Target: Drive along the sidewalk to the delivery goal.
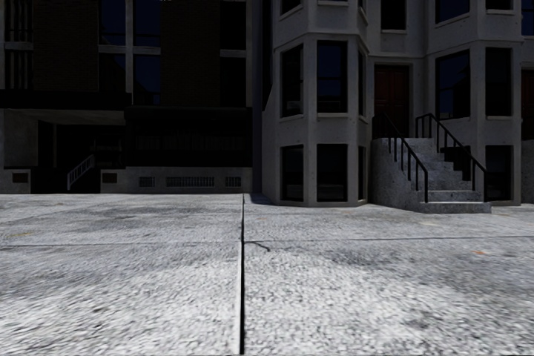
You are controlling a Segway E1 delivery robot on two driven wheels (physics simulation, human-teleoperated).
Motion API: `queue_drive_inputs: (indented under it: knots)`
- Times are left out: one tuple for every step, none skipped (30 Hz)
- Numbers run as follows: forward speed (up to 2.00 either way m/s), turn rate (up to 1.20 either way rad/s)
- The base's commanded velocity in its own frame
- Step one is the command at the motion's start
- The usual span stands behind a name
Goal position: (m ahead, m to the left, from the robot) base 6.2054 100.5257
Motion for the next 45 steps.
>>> queue_drive_inputs:
  knots:
    - [2.0, 0.83]
    - [2.0, 0.83]
    - [2.0, 0.83]
    - [2.0, 0.83]
    - [2.0, 0.83]
    - [2.0, 0.83]
    - [2.0, 0.83]
    - [2.0, 0.83]
    - [2.0, 0.83]
    - [2.0, 0.83]
    - [2.0, 0.83]
    - [2.0, 0.83]
    - [2.0, 0.83]
    - [2.0, 0.83]
    - [2.0, 0.83]
    - [2.0, 0.83]
    - [2.0, 0.83]
    - [2.0, 0.83]
    - [2.0, 0.83]
    - [2.0, 0.83]
    - [2.0, 0.83]
    - [2.0, 0.83]
    - [2.0, 0.83]
    - [2.0, 0.83]
    - [2.0, 0.83]
    - [2.0, 0.83]
    - [2.0, 0.83]
    - [2.0, 0.83]
    - [2.0, 0.83]
    - [2.0, 0.83]
    - [2.0, 0.83]
    - [2.0, 0.83]
    - [2.0, 0.83]
    - [2.0, 0.83]
    - [2.0, 0.83]
    - [2.0, 0.83]
    - [2.0, 0.83]
    - [2.0, 0.83]
    - [2.0, 0.83]
    - [2.0, 0.83]
    - [2.0, 0.83]
    - [2.0, 0.82]
    - [2.0, 0.82]
    - [2.0, 0.0]
    - [2.0, 0.0]
